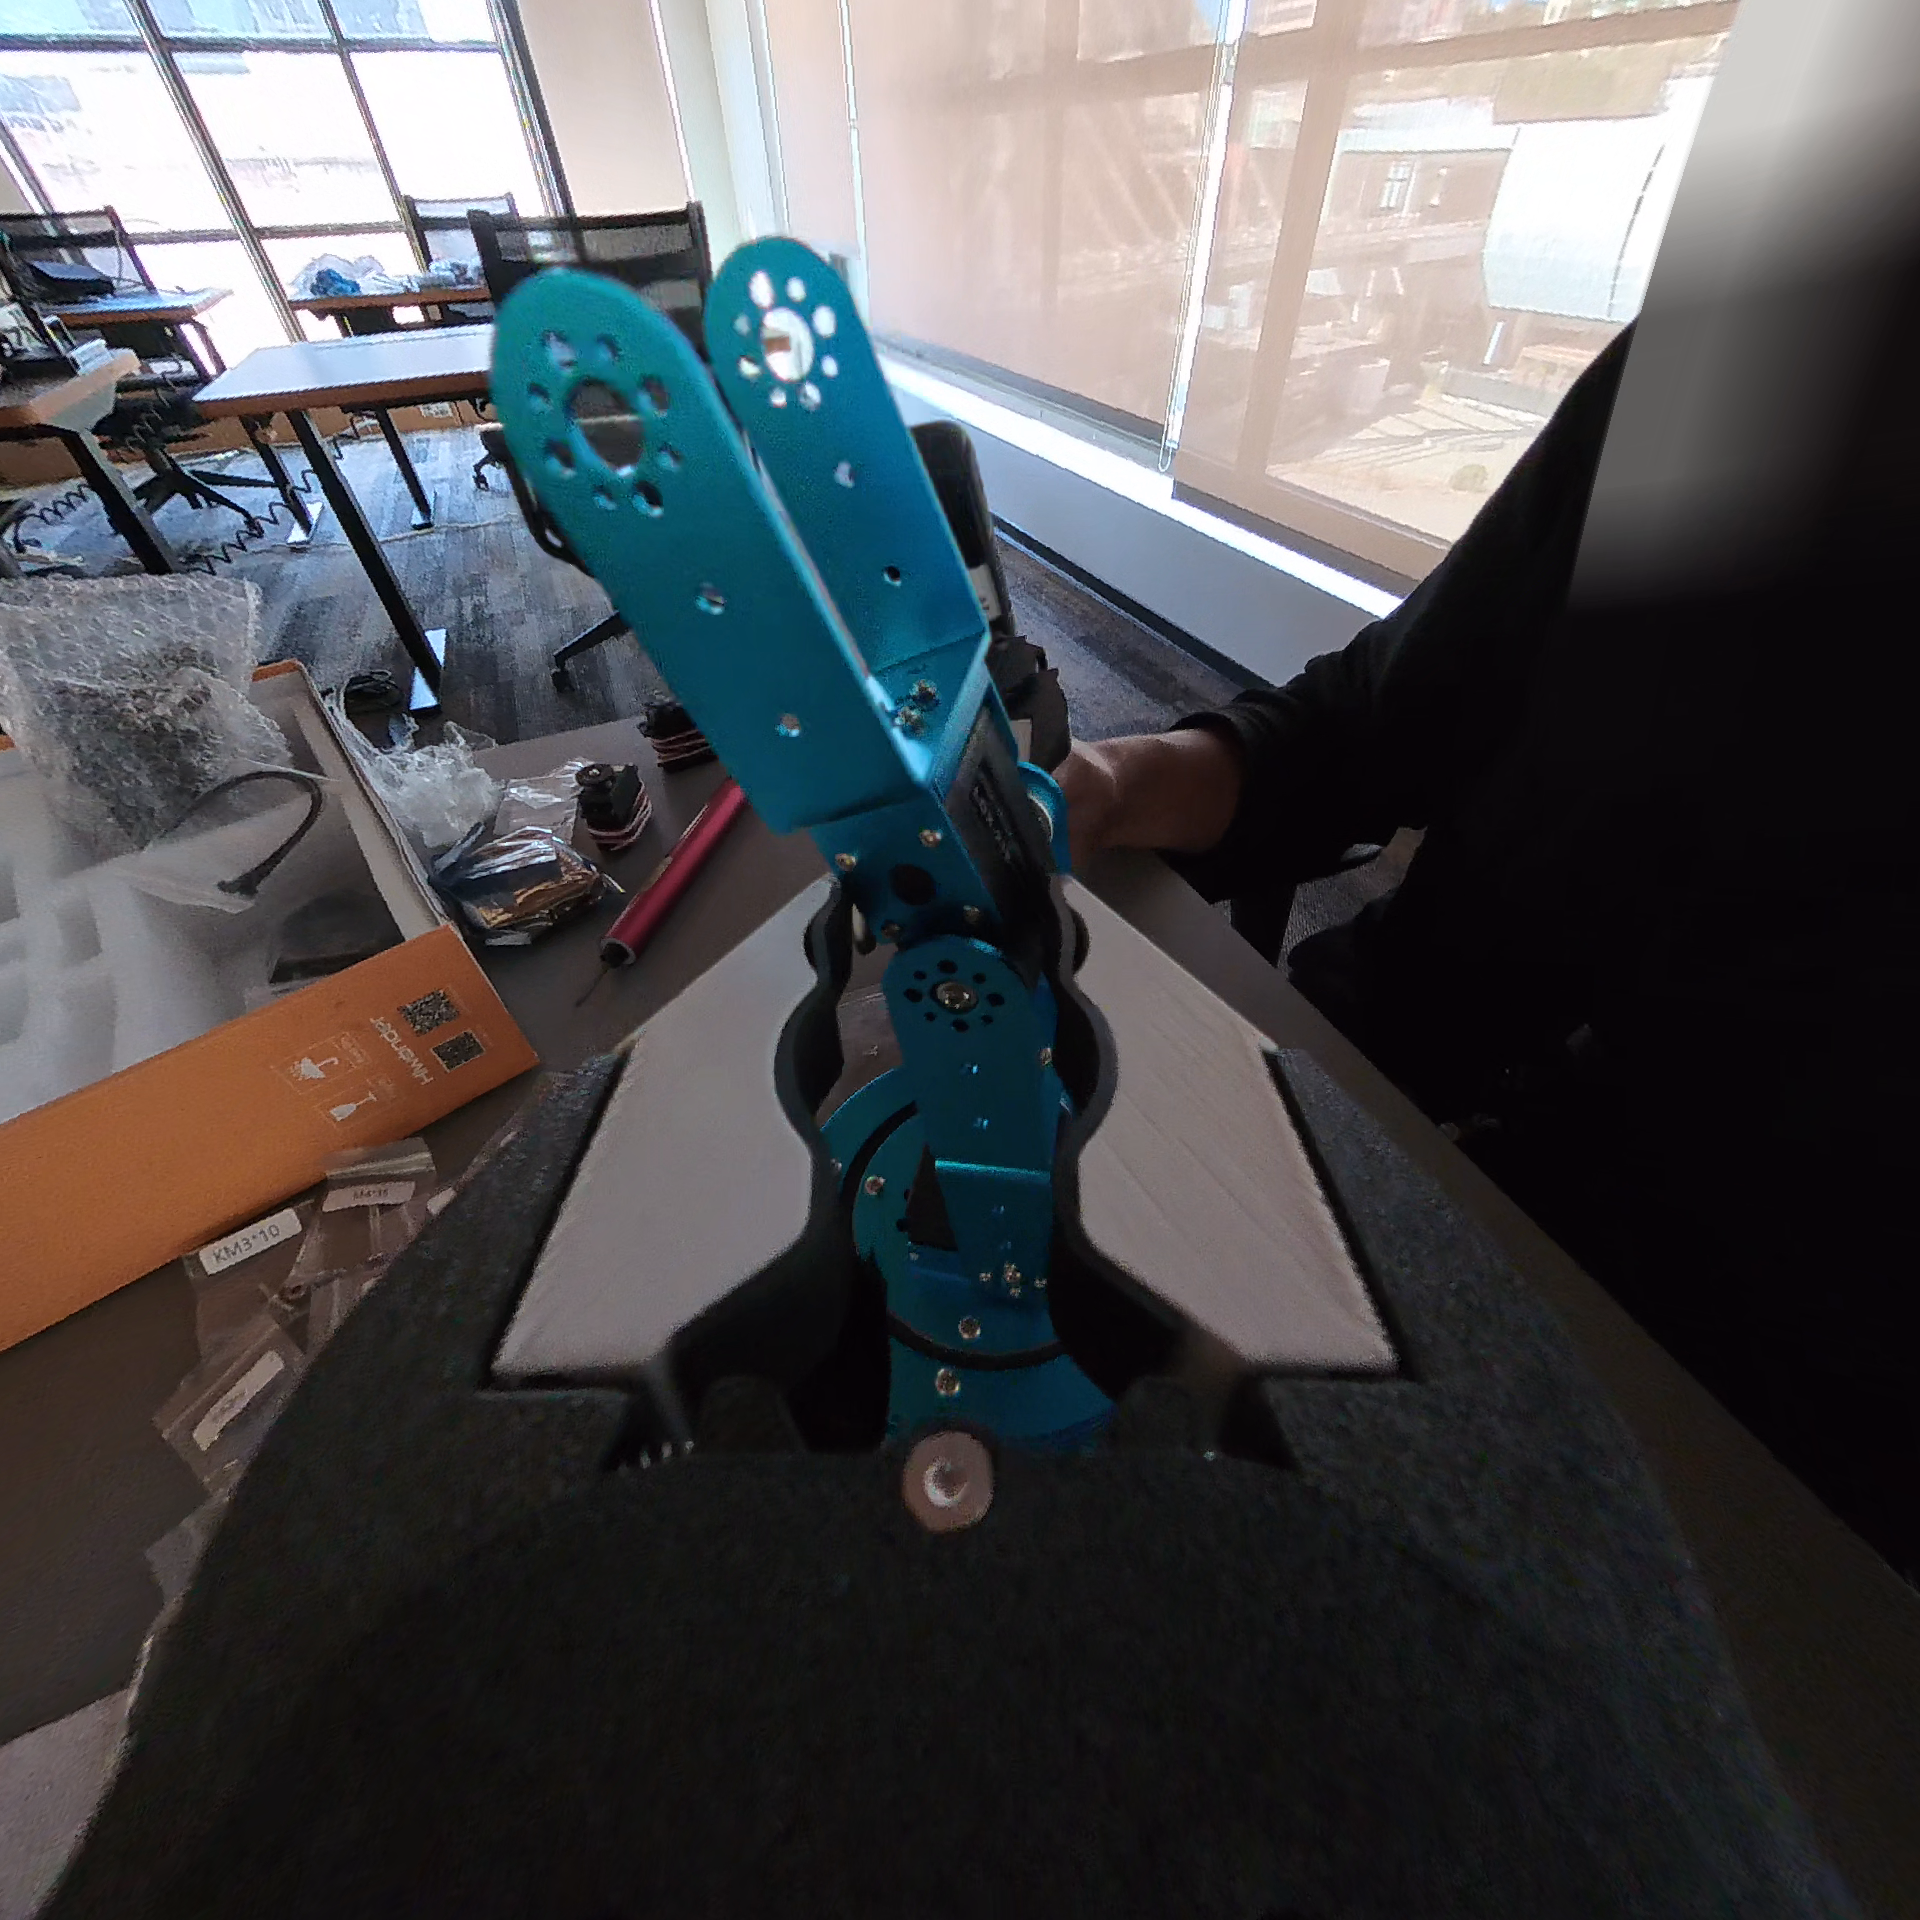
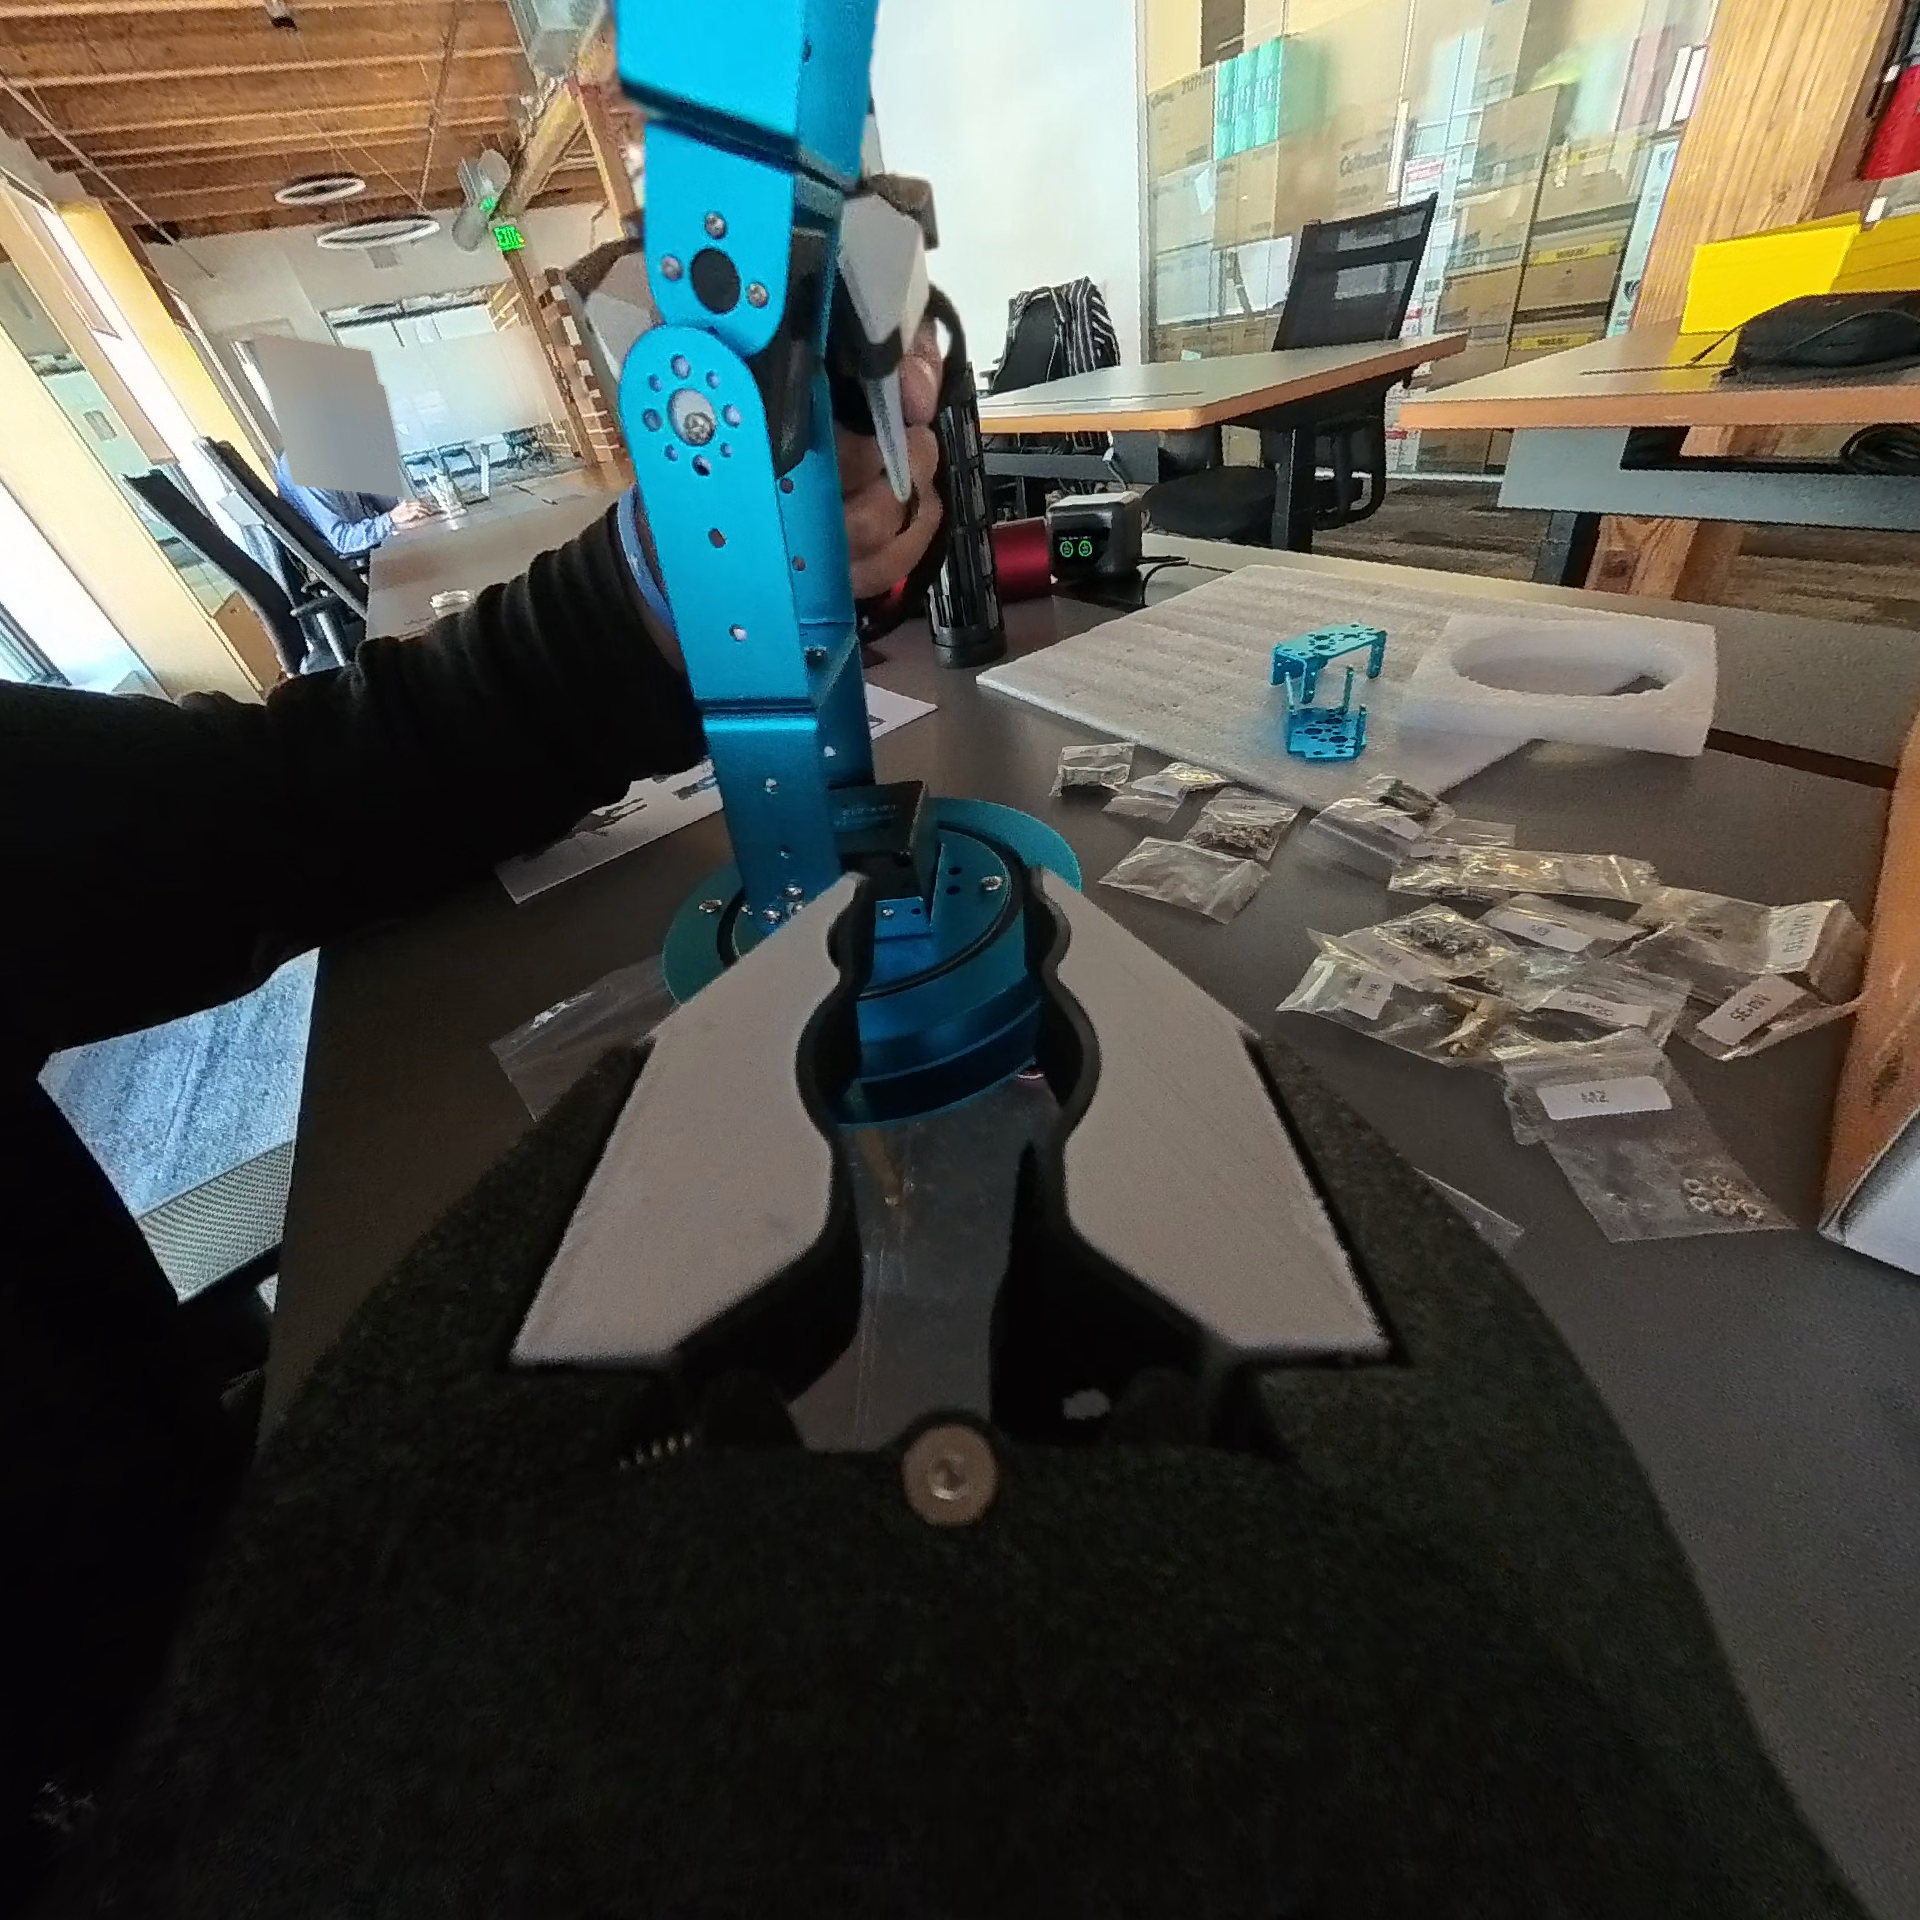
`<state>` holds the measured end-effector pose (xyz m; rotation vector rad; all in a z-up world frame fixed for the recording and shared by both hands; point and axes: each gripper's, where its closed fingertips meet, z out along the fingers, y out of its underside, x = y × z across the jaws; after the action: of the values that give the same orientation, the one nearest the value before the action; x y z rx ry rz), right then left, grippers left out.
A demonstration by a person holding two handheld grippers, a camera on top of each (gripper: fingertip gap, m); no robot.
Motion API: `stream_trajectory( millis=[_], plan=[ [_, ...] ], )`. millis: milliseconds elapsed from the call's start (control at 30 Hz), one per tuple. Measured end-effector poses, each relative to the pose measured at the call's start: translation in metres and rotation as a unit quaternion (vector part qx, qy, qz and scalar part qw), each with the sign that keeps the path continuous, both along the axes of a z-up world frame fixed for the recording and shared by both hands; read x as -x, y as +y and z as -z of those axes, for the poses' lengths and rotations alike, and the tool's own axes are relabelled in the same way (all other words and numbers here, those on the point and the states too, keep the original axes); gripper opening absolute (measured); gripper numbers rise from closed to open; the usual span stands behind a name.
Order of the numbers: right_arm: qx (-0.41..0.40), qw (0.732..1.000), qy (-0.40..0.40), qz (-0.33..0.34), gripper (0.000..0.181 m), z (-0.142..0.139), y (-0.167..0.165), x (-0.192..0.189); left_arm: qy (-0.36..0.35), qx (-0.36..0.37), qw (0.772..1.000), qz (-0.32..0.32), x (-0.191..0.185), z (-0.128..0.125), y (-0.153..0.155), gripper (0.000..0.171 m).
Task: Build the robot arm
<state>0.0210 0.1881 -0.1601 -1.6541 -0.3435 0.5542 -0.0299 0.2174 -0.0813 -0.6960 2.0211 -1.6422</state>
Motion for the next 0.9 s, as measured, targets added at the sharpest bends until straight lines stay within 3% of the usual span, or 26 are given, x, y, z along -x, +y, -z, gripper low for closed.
stream_trajectory(
  millis=[333, 467, 567, 733, 800, 900],
  plan=[
    [-0.014, 1.0, -0.012, -0.018, 0.027, -0.004, -0.004, 0.008, -0.003, 0.018, 1.0, 0.008, 0.002, -0.005, 0.0, 0.038],
    [-0.055, 0.998, -0.002, -0.002, 0.038, -0.031, 0.0, 0.007, -0.015, 0.037, 0.999, 0.016, 0.005, -0.014, -0.001, 0.037],
    [-0.089, 0.996, -0.007, 0.002, 0.056, -0.071, 0.002, 0.024, -0.026, 0.039, 0.999, 0.01, 0.006, -0.021, -0.001, 0.036],
    [-0.147, 0.983, -0.095, 0.06, 0.048, -0.126, 0.018, 0.048, -0.033, 0.032, 0.999, 0.002, 0.005, -0.023, -0.001, 0.033],
    [-0.144, 0.982, -0.104, 0.059, 0.037, -0.131, 0.024, 0.051, -0.035, 0.031, 0.999, -0.004, 0.004, -0.024, 0.0, 0.034],
    [-0.128, 0.988, -0.074, 0.036, 0.034, -0.134, 0.026, 0.053, -0.037, 0.026, 0.999, -0.007, 0.005, -0.026, 0.001, 0.034]
  ],
)
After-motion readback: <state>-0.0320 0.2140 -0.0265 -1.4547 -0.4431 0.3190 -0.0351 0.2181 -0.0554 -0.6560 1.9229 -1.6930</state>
